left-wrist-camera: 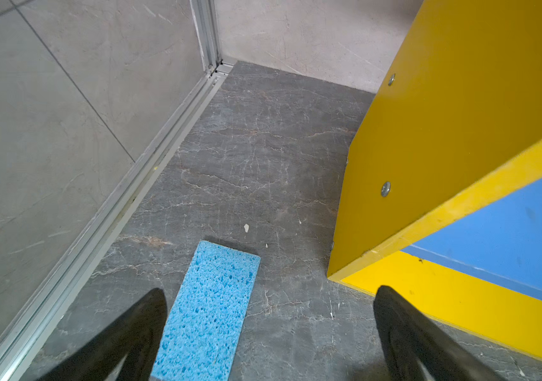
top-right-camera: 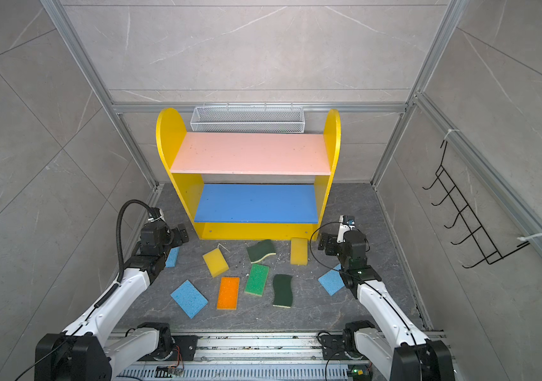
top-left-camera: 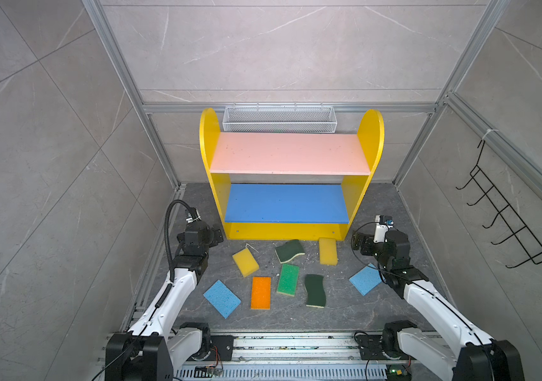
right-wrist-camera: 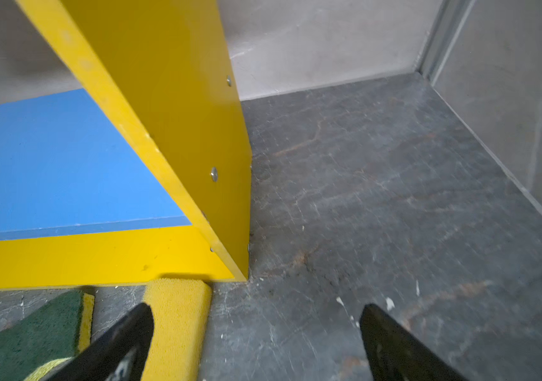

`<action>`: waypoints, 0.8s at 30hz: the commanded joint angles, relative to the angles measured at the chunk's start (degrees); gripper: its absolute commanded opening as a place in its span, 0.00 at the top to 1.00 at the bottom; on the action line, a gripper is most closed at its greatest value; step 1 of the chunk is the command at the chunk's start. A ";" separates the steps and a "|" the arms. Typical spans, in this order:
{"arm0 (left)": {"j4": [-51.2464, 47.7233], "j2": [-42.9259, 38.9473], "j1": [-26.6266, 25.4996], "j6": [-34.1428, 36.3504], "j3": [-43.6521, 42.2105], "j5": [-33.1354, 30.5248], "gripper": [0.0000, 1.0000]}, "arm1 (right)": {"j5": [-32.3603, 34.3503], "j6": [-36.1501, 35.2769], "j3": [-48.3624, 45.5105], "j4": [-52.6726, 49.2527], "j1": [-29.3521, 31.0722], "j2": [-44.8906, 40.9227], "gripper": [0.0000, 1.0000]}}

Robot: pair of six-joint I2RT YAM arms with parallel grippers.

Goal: Place and organize the cleaning sponges onto the shelf
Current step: 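Move the right gripper over the light blue sponge while the left arm lifts slightly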

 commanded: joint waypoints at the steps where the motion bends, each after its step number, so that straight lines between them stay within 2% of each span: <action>1: -8.62 -4.00 -1.67 -4.10 2.18 -6.22 0.00 | 7.16 7.88 2.45 -11.99 0.70 -4.44 0.01; 5: -14.08 -7.74 -3.15 -7.34 2.60 -8.41 0.00 | 8.32 11.89 2.25 -18.98 1.19 -8.96 0.01; 9: -22.14 -8.36 -3.21 -10.63 5.95 -7.12 0.01 | 10.53 17.73 3.27 -27.61 1.65 -10.29 0.01; 17: -28.01 -10.08 -3.38 -12.63 7.75 -2.20 0.02 | 12.02 32.55 6.01 -44.37 2.38 -9.27 0.01; 24: -30.24 -7.94 -3.47 -13.79 7.85 -1.59 0.03 | 12.85 35.53 12.17 -57.16 2.55 -2.32 0.01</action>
